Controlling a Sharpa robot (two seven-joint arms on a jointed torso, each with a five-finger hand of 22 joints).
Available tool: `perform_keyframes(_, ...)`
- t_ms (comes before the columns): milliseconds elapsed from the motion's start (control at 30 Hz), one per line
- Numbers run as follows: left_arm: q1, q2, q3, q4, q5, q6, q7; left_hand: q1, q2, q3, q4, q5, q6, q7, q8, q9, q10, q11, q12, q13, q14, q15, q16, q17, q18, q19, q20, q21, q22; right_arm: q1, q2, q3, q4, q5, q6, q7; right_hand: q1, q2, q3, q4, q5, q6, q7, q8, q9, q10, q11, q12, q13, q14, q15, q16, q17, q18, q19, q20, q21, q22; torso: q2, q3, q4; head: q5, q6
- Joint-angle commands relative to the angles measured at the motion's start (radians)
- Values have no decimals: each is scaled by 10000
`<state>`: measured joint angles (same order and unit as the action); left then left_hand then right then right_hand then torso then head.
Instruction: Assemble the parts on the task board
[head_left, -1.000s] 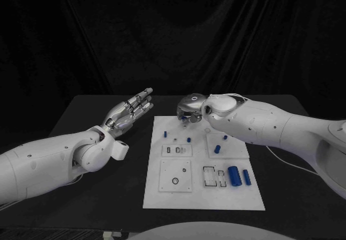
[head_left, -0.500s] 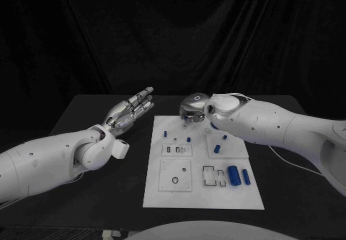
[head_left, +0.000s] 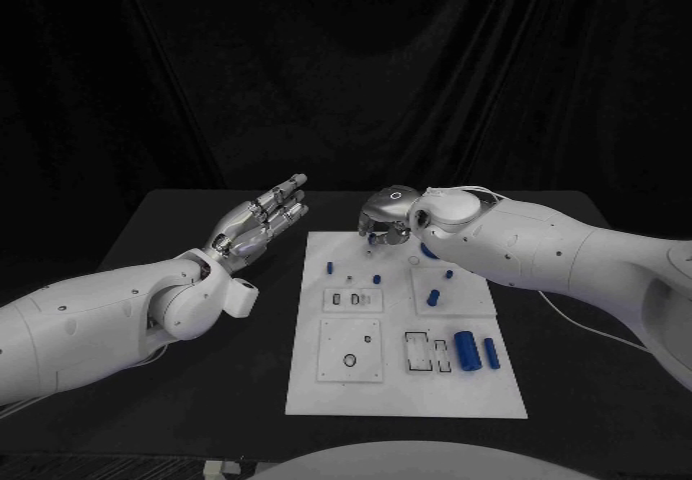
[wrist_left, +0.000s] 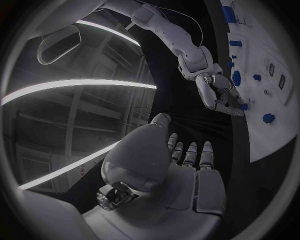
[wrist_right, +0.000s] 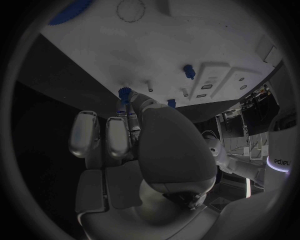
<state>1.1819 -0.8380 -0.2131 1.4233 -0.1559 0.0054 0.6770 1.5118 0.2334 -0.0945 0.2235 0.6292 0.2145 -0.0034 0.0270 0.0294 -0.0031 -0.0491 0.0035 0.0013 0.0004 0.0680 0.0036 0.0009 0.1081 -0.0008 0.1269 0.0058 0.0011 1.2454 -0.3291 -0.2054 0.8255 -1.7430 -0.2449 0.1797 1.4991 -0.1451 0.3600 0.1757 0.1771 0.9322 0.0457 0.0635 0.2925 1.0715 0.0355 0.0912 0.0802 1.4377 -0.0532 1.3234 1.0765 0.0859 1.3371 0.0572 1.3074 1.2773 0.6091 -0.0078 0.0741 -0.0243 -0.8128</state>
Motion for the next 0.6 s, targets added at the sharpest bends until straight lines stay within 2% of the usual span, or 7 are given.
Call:
perform_keyframes(33, 27, 25, 11, 9, 12, 135, 343, 56, -24, 56, -36, 33, 30, 48, 49, 6, 31, 72, -35, -13, -4, 60, -36, -9, 209, 8, 61, -58, -11, -19, -26, 2, 14, -9, 63, -272, -195, -120, -24, 139, -207, -871, -304, -24, -306, -430, 82, -293, -81, -80, 55, -130, -147, 3, -96, 56, -119, -39, -21, -5, 3, -2, -40)
perform_keyframes(133, 27, 32, 11, 0, 12, 146, 335, 56, -22, 58, -38, 32, 27, 49, 49, 6, 31, 76, -35, -13, -4, 61, -36, -9, 209, 8, 63, -58, -11, -20, -37, 2, 14, 47, 72, -275, -234, -128, -77, 165, -283, -1147, -406, -30, -451, -619, 96, -304, -90, -89, 61, -168, -200, 7, -95, 73, -156, -36, -20, -7, -3, 8, -51)
perform_keyframes(167, 27, 34, 11, -3, 12, 150, 333, 56, -22, 58, -38, 32, 27, 49, 49, 5, 31, 76, -35, -13, -4, 61, -36, -9, 209, 8, 63, -58, -11, -20, -40, 2, 15, 58, 73, -275, -261, -127, -131, 172, -340, -1377, -491, -25, -554, -760, 100, -304, -99, -105, 73, -204, -252, 14, -105, 78, -186, -45, -16, -10, 1, 8, -49)
perform_keyframes(333, 27, 45, 11, -20, 12, 165, 327, 56, -22, 58, -38, 32, 27, 49, 49, 5, 31, 76, -35, -13, -4, 61, -36, -9, 209, 8, 63, -58, -11, -22, -54, 1, 20, 91, 56, -254, -324, -96, -307, 189, -473, -1704, -667, -24, -779, -907, 112, -293, -82, -122, 79, -258, -322, 23, -124, 95, -265, -60, -13, -9, 11, 9, -61)
perform_keyframes(600, 25, 53, 11, -43, 12, 203, 309, 56, -22, 58, -38, 32, 27, 49, 49, 5, 31, 76, -35, -13, -4, 61, -36, -9, 209, 8, 63, -58, -11, -22, -127, 1, 45, 118, -120, -245, -462, -66, -502, 265, -660, -1791, -676, 1, -912, -963, 136, -293, -62, -150, 98, -309, -394, 34, -154, 111, -343, -88, -25, -19, 16, -1, -88)
